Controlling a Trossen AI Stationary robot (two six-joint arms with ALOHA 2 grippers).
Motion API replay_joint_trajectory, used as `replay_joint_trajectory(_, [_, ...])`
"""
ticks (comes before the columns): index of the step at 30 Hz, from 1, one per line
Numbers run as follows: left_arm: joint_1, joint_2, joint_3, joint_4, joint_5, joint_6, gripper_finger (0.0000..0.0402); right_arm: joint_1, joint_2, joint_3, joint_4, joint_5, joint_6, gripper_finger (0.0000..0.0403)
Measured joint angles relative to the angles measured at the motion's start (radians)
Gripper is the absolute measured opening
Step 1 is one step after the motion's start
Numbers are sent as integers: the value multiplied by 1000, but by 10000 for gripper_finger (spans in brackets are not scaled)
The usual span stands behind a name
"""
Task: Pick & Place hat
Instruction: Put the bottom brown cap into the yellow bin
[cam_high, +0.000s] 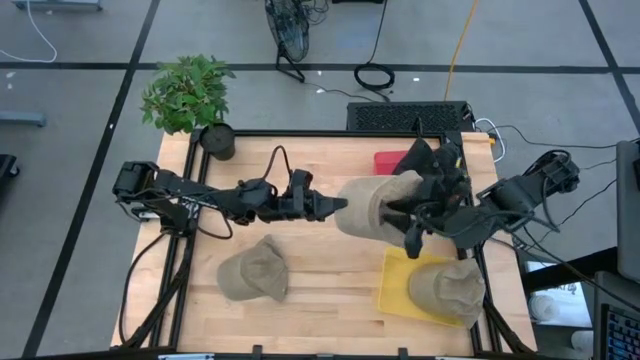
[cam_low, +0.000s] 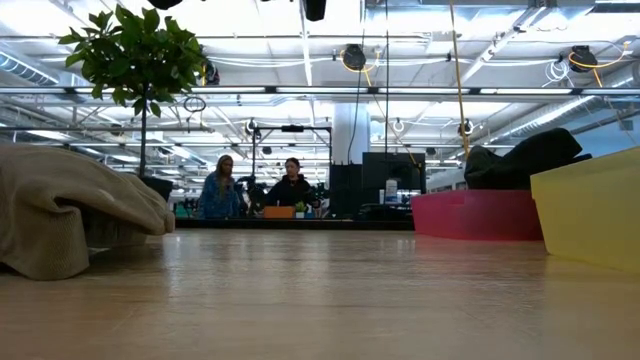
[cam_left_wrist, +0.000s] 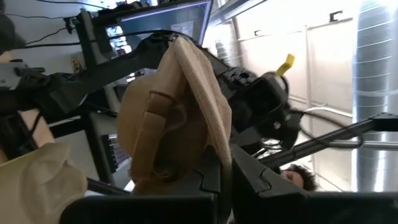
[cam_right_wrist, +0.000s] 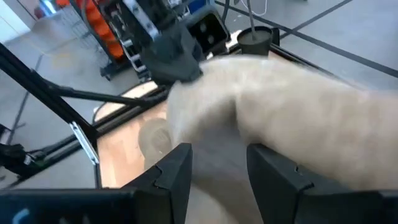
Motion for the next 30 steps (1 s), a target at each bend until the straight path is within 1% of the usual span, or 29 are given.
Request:
replay_joint_trajectory(21, [10, 0, 0, -9, -23, -6, 11, 0, 0, 0, 21, -4, 19, 142])
replay_joint_trajectory(25, [10, 0, 0, -24, -27, -6, 11, -3, 9, 0, 54, -5, 10, 142])
replay_joint_trajectory(28, [13, 0, 18, -56, -21, -1, 11, -11, 21, 0, 73, -9, -6, 142])
replay_joint_trajectory(30, [13, 0, 41, -68, -15, 13, 11, -27, 33, 0, 72, -33, -5, 142])
